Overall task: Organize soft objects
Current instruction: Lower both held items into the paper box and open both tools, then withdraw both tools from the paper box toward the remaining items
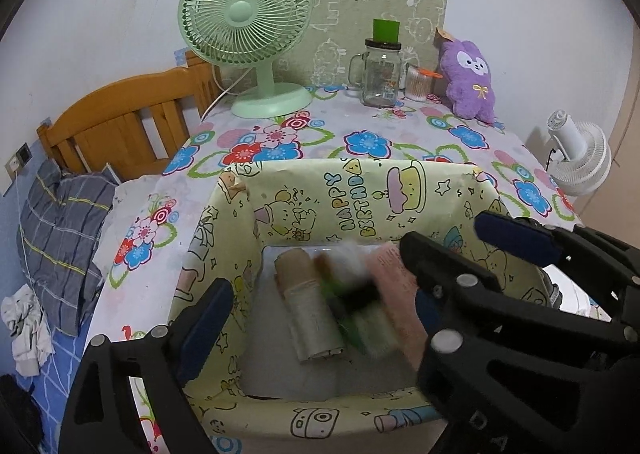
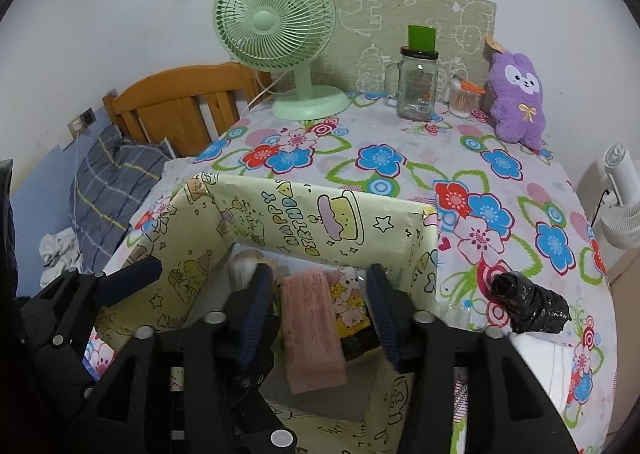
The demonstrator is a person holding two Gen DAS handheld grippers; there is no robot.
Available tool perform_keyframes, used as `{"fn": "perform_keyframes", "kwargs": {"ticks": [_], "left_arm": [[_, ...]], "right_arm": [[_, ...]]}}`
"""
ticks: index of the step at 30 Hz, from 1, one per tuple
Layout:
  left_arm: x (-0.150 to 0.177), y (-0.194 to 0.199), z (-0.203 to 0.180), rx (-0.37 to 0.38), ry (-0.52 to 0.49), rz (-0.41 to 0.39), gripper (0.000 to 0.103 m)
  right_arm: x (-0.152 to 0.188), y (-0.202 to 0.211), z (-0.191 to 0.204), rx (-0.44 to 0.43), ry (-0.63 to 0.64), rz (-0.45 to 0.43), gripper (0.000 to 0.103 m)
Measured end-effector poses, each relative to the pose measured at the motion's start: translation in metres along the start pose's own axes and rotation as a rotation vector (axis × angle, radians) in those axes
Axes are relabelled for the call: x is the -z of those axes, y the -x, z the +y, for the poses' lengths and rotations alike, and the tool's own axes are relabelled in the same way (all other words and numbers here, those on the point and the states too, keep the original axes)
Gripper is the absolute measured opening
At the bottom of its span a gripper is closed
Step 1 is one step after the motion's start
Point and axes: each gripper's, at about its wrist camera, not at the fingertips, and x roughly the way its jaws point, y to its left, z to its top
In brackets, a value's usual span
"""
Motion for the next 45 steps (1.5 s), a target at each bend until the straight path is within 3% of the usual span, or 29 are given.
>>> {"fn": "perform_keyframes", "kwargs": {"ticks": [6, 45], "left_arm": [[-0.001, 0.006, -0.005, 0.010, -0.002, -0.012, 0.094], [0.005, 0.084, -0.092, 0.101, -0.085, -0.158, 0.103]], "right_arm": [[0.000, 0.010, -0.004, 0.017, -0.001, -0.019, 0.069], [0.030, 0.127, -0.063, 0.174, -0.094, -0.198, 0.096]]}}
